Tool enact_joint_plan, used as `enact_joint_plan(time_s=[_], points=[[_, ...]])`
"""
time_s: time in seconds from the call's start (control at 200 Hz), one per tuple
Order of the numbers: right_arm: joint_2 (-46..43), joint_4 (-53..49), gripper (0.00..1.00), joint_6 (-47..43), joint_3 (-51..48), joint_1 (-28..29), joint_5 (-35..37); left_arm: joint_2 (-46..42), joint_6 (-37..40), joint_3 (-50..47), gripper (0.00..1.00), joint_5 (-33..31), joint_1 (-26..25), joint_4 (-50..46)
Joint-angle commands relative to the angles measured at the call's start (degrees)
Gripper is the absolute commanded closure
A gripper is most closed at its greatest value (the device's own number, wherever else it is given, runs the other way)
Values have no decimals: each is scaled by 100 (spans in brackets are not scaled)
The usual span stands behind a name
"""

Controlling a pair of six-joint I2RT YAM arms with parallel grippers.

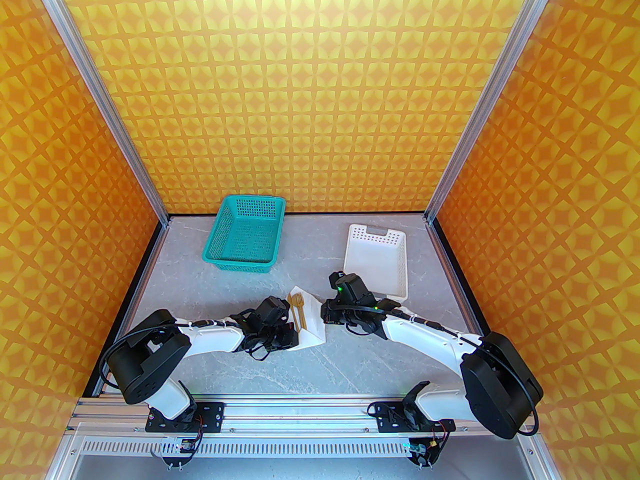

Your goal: Place the utensils on the paper napkin and roll it up

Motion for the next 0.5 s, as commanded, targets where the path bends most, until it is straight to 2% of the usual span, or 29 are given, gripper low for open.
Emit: enact_joint_plan(time_s=[0.0,0.495], points=[[118,342,95,210,-9,108,-252,8,24,-3,99,-209,-16,-281],[743,1234,95,825,-5,523,-460,6,24,15,100,-211,-21,-288]])
